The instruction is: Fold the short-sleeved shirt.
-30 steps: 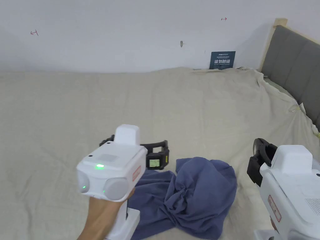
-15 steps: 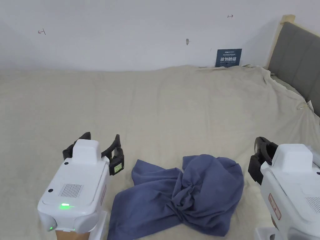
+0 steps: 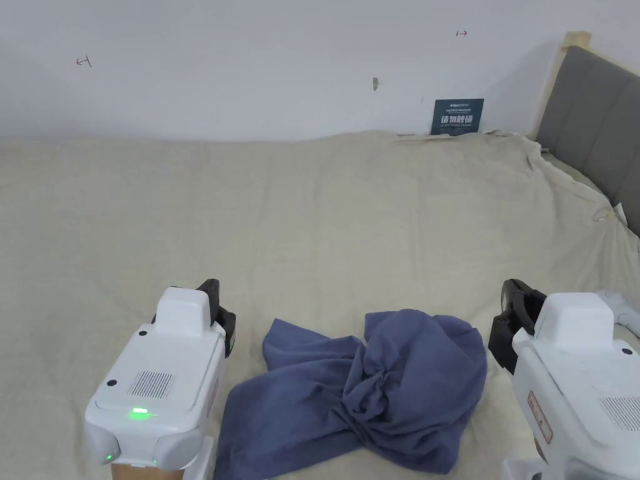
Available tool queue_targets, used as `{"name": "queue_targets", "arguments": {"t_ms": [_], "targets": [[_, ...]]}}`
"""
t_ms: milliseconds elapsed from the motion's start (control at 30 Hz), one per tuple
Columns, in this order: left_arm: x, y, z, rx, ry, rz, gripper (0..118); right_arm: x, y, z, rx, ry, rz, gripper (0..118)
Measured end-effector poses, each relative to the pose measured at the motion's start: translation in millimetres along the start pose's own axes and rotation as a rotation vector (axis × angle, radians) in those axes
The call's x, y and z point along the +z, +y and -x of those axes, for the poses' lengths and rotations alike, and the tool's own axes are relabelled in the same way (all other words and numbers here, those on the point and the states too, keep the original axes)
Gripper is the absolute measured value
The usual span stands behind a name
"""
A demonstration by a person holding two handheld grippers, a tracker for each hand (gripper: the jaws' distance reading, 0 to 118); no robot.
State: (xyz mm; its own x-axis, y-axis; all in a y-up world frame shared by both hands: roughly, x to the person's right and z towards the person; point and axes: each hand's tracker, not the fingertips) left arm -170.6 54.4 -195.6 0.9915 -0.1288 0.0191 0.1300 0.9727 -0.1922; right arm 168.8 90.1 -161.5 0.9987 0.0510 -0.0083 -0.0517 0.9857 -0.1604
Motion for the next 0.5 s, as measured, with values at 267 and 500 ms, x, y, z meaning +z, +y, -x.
{"name": "queue_targets", "arguments": {"t_ms": [267, 500], "targets": [[-23, -24, -1, 0.029, -0.170, 0.447, 0, -4, -4, -1, 0.003, 0.005, 0.016, 1], [-33, -79, -11, 0.043, -0.199, 0.721, 0, -8, -11, -1, 0.000, 0.010, 0.041, 1]]}}
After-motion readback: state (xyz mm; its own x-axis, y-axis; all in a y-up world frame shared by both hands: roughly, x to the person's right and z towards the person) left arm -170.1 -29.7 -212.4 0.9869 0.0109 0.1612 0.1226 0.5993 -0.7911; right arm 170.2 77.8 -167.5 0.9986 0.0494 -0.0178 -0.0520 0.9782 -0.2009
